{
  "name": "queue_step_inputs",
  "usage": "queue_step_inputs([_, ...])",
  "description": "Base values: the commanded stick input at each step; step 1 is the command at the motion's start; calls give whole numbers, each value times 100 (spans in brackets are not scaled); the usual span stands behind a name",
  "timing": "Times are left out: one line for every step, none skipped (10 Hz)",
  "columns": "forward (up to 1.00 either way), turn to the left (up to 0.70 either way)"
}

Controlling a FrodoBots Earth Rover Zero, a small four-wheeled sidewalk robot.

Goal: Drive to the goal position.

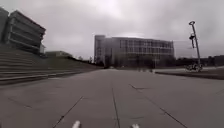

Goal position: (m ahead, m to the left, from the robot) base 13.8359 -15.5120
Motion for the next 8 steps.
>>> queue_step_inputs([70, 0])
queue_step_inputs([70, 0])
queue_step_inputs([70, 0])
queue_step_inputs([70, 0])
queue_step_inputs([70, 0])
queue_step_inputs([70, 0])
queue_step_inputs([70, 0])
queue_step_inputs([70, 0])
